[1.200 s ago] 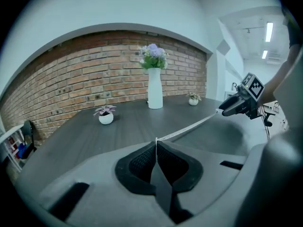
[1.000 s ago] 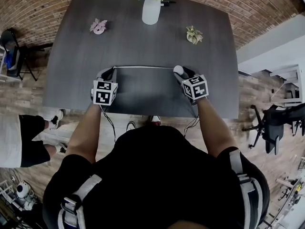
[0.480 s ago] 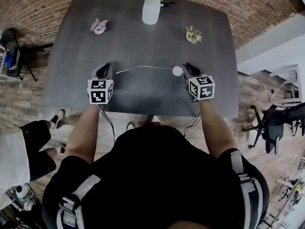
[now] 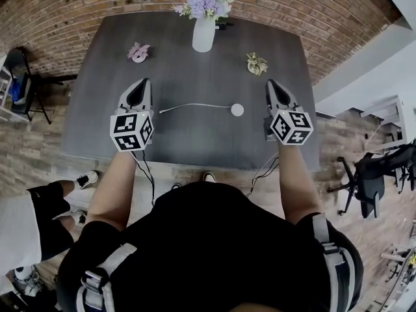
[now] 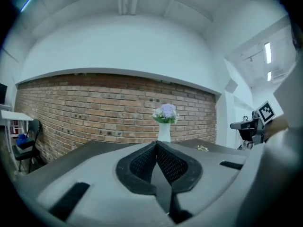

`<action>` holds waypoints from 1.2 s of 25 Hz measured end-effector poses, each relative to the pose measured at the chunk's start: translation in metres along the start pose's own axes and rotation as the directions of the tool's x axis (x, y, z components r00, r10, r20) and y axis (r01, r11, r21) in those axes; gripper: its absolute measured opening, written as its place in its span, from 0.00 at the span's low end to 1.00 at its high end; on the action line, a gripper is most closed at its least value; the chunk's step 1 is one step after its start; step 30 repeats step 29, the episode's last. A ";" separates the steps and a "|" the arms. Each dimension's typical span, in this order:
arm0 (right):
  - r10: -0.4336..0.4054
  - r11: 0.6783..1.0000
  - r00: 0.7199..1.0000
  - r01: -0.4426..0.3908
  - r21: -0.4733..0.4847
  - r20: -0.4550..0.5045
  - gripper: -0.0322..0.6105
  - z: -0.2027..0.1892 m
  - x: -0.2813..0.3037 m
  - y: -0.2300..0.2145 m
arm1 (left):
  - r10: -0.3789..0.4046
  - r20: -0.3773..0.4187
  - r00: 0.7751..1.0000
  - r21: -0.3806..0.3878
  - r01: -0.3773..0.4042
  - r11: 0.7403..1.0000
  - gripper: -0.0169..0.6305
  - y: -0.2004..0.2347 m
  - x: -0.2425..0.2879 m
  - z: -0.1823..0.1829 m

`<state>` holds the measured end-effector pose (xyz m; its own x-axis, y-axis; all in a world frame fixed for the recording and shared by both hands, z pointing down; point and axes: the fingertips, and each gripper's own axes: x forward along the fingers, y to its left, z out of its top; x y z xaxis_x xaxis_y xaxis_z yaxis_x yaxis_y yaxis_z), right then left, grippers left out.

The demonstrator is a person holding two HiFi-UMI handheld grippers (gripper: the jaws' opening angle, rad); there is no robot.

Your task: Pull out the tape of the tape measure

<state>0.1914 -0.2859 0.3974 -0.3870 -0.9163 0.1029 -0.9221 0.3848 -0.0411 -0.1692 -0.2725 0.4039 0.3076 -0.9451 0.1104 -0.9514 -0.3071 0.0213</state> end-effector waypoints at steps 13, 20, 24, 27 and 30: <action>-0.012 1.000 0.999 0.012 -0.016 0.044 0.04 0.025 -0.037 0.014 | -0.013 0.027 1.000 0.013 0.012 1.000 0.04 -0.006 -0.027 0.021; -0.008 1.000 0.999 0.009 -0.019 0.049 0.04 0.026 -0.043 0.017 | -0.018 0.031 0.999 0.023 0.017 1.000 0.04 -0.012 -0.031 0.022; -0.003 1.000 0.999 0.004 -0.024 0.050 0.04 0.027 -0.043 0.017 | -0.024 0.031 0.999 0.033 0.023 0.999 0.04 -0.015 -0.031 0.024; 0.001 0.999 0.999 0.001 -0.037 0.047 0.04 0.027 -0.041 0.019 | -0.021 0.033 0.999 0.035 0.020 0.999 0.04 -0.014 -0.031 0.025; 0.004 0.999 0.999 -0.002 -0.044 0.046 0.04 0.027 -0.040 0.020 | -0.018 0.035 0.999 0.037 0.017 0.999 0.04 -0.013 -0.031 0.025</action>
